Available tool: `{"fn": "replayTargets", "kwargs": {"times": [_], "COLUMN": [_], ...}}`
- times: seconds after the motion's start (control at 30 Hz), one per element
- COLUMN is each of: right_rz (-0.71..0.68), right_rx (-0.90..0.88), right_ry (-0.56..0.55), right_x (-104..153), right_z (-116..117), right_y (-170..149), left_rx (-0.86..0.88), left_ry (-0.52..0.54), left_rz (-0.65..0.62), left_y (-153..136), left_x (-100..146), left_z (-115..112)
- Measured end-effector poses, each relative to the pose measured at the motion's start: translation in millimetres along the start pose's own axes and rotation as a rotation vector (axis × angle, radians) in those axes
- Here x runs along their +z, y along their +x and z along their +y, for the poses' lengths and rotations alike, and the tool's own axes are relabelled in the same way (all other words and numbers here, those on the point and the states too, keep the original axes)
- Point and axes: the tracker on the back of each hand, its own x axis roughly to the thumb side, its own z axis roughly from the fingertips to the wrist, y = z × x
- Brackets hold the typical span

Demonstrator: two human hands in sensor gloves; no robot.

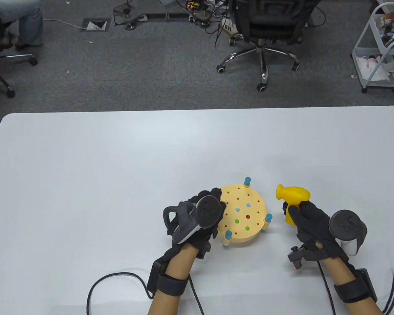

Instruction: Hammer toy nails into tap bench

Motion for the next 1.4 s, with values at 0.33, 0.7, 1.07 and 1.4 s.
{"fn": "replayTargets", "kwargs": {"times": [0.33,0.7,1.07,1.4], "right_rz": [-0.381,-0.477,-0.517,-0.598], "right_rx": [0.496,1.003,0.925,0.917], "right_ry": [0.126,0.327,0.349,0.093], "right_x": [18.7,-19.3,-26.2,-18.2], "right_z": [46.4,127.6,129.3,118.4], "right_y": [81.2,133.0,128.1,131.3], "left_rx": [0.040,0.193,0.226,0.253], "left_ry": [-0.244,-0.227,-0.226,-0.230], "left_rz": [0.023,-0.043,-0.069,-0.077], "left_y": [-29.9,-51.5,-56.9,-59.8], "left_x": [-31.7,-33.8,-35.7,-35.7], "left_z": [-50.8,-62.8,-66.0,-67.8]}}
